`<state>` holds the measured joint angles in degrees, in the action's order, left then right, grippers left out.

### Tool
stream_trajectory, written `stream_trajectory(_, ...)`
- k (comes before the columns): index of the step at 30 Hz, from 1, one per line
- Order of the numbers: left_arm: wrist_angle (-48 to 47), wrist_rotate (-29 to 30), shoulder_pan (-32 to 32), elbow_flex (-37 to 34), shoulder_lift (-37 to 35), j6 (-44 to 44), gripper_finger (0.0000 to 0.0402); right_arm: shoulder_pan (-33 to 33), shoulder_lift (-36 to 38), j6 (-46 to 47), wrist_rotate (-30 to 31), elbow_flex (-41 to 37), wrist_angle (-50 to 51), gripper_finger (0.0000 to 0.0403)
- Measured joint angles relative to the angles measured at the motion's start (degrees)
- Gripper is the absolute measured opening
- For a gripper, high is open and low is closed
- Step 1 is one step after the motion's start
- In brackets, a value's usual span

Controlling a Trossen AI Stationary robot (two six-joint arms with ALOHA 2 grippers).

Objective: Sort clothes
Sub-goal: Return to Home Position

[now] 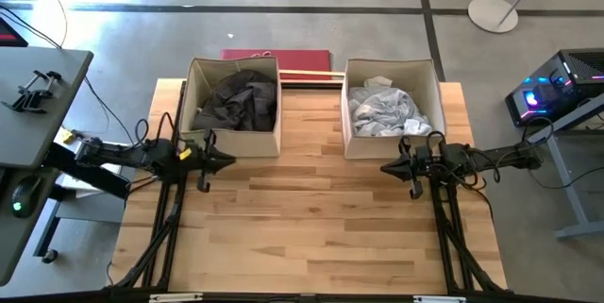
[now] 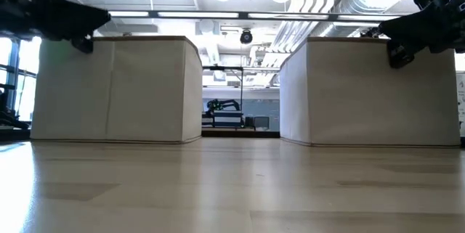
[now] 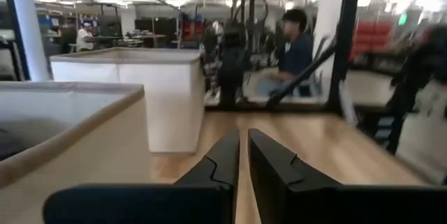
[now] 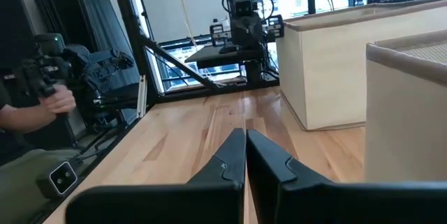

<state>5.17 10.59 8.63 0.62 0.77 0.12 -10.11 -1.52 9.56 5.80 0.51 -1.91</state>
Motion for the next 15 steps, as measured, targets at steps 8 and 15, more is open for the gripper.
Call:
stream_trajectory(8,-3.04,-0.11,-1.41,0.01,0.74,6.59,0.0012,0.00,0.00,0.00,0.00,0.00,0.00,0.0000)
stream_trajectory(15,-3.27,-1.46,-4.32,0.02,1.25,7.96,0.0001,0.00,0.00,0.00,0.00,0.00,0.00,0.0000)
